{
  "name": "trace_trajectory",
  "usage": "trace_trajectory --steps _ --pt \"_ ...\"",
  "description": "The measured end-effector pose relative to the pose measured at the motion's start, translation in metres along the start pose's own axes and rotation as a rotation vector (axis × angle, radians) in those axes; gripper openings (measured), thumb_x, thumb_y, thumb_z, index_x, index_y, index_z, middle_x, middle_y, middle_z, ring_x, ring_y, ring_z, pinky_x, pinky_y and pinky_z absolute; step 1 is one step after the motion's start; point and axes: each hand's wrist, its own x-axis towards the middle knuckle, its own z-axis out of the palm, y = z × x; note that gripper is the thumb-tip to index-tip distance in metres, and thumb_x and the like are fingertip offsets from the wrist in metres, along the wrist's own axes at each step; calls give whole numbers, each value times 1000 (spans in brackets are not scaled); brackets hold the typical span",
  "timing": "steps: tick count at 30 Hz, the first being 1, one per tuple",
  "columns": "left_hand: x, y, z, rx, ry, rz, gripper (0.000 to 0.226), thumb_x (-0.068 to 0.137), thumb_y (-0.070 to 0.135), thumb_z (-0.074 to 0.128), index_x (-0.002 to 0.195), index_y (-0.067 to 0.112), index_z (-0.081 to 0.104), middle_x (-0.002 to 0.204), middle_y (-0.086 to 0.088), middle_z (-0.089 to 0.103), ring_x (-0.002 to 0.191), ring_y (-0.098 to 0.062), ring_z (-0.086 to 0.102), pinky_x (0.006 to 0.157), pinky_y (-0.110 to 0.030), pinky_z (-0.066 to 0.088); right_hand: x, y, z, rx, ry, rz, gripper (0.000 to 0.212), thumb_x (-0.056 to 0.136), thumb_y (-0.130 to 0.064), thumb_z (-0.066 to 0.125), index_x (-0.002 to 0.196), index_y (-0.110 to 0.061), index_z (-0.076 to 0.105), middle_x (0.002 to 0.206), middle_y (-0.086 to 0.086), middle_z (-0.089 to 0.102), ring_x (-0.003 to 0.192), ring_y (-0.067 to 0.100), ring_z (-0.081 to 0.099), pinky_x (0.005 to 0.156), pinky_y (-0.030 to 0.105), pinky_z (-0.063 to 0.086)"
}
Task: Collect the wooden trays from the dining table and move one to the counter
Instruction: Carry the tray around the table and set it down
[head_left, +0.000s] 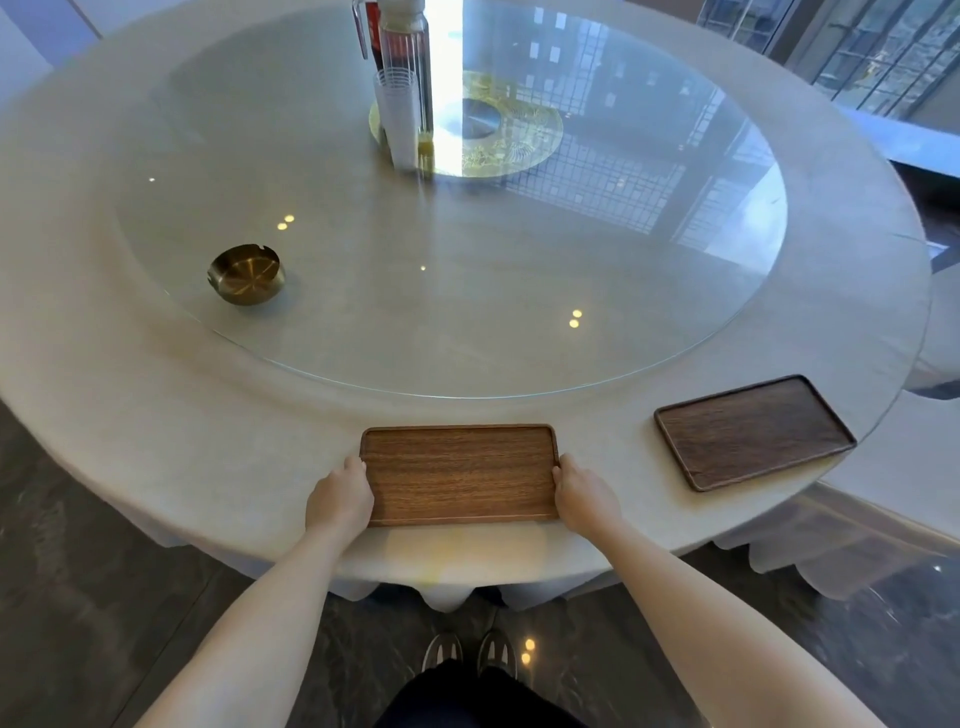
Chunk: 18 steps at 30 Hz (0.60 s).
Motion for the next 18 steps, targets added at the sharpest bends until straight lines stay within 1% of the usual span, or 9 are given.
trace_trajectory --steps 2,3,6,9,11,13,15,17,18 --pt "0 -2 1 -15 0 0 39 102 21 19 121 3 47 111 -18 63 98 -32 61 78 -36 46 -1 -1 0 0 0 15 21 100 -23 24 91 -10 38 70 1 47 75 28 50 65 33 36" --pt "1 -2 1 -17 -3 3 39 102 21 19 122 3 47 112 -18 62 99 -33 60 80 -37 47 -2 -2 0 1 1 22 20 100 -23 24 89 -11 36 68 -1 44 75 27 48 65 33 35" --pt "3 -5 1 -9 -8 19 40 102 23 18 120 4 47 111 -17 63 98 -32 61 82 -39 48 -4 -5 -4 -2 -8 28 20 100 -25 24 89 -13 33 80 8 51 75 27 47 65 33 35" --pt "5 -9 -1 18 9 44 38 101 26 18 115 5 46 103 -17 65 85 -31 60 75 -38 48 -5 -4 -7 -16 -24 32 23 100 -28 23 88 -13 35 89 13 57 78 28 51 67 33 37" --pt "5 -12 -4 26 56 65 35 101 28 21 109 4 45 93 -17 67 72 -29 55 68 -37 49 -5 -4 -9 -28 0 47 25 100 -31 23 88 -13 36 94 16 61 86 33 58 68 34 39" --pt "5 -11 -10 10 122 93 30 101 28 24 100 4 42 87 -18 69 66 -30 55 64 -38 49 -6 -4 -12 -41 46 56 25 99 -32 24 90 -12 36 98 17 65 91 36 61 67 35 39" --pt "7 -4 -18 -8 160 119 29 101 27 26 100 3 42 88 -20 69 73 -36 61 63 -38 46 -7 -4 -17 -74 75 52 23 99 -31 24 93 -12 36 97 17 66 88 36 62 64 36 40" --pt "10 11 -25 -29 171 130 31 101 27 27 104 1 44 94 -22 69 84 -40 64 67 -39 46 -8 -1 -26 -118 100 51 27 100 -31 24 104 -9 39 97 16 67 84 35 62 63 36 41" --pt "12 22 -29 -43 168 138 30 100 26 27 102 2 44 95 -23 69 87 -42 64 69 -40 46 -7 2 -30 -135 118 52 29 100 -30 24 110 -8 39 98 16 67 84 34 62 63 36 41"
